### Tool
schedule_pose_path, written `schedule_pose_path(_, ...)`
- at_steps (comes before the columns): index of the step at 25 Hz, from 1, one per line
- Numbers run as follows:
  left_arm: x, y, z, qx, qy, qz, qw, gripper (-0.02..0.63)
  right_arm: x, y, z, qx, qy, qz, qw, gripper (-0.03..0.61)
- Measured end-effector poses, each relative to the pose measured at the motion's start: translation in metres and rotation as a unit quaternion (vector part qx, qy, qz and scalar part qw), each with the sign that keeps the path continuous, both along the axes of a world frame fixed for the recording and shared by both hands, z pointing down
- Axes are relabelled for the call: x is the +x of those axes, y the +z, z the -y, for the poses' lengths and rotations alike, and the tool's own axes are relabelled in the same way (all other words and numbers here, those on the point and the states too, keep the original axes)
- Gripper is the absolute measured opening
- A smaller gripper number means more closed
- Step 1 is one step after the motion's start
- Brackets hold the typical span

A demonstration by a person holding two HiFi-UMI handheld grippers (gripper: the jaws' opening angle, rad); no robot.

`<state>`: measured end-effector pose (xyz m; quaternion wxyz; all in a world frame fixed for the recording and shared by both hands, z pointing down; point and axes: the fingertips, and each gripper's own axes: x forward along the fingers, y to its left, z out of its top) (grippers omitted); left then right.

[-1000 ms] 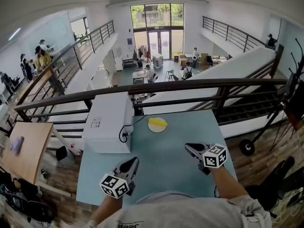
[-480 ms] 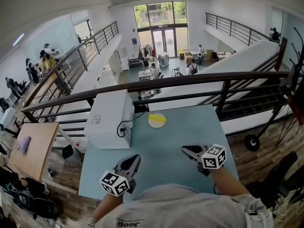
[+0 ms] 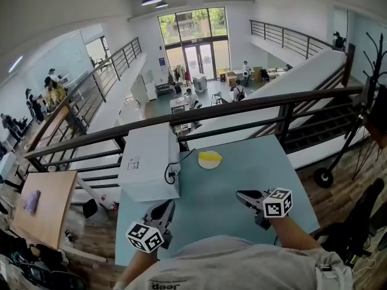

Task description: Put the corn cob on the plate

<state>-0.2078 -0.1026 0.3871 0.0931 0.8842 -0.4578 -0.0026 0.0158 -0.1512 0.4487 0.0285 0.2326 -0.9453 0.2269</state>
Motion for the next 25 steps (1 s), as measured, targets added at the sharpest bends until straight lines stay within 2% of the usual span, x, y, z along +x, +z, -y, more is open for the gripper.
schedule_pose_path(6,-0.011,0.020,-0.001,-0.012,-0.004,-0.025,0.9996,0.009,-0.019,0.006,0.003,0.005,-0.009,-0.021,1.000,0.017)
schedule_pose_path(11,-0.008,0.019,0.001,-0.006,-0.002,-0.027,0.9996,0.009,-0.021,0.004,0.004,0.017,-0.016,-0.040,0.999,0.015)
schedule_pose_path(19,0.000,0.027,-0.003,-0.014,-0.010,-0.034,0.9993,0.009,-0.009,0.016,0.003,0.004,-0.021,-0.047,0.999,0.015)
schedule_pose_path(25,0.004,0.021,-0.003,-0.010,-0.011,-0.033,0.9993,0.009,-0.010,0.010,0.002,0.020,-0.032,-0.057,0.998,0.015)
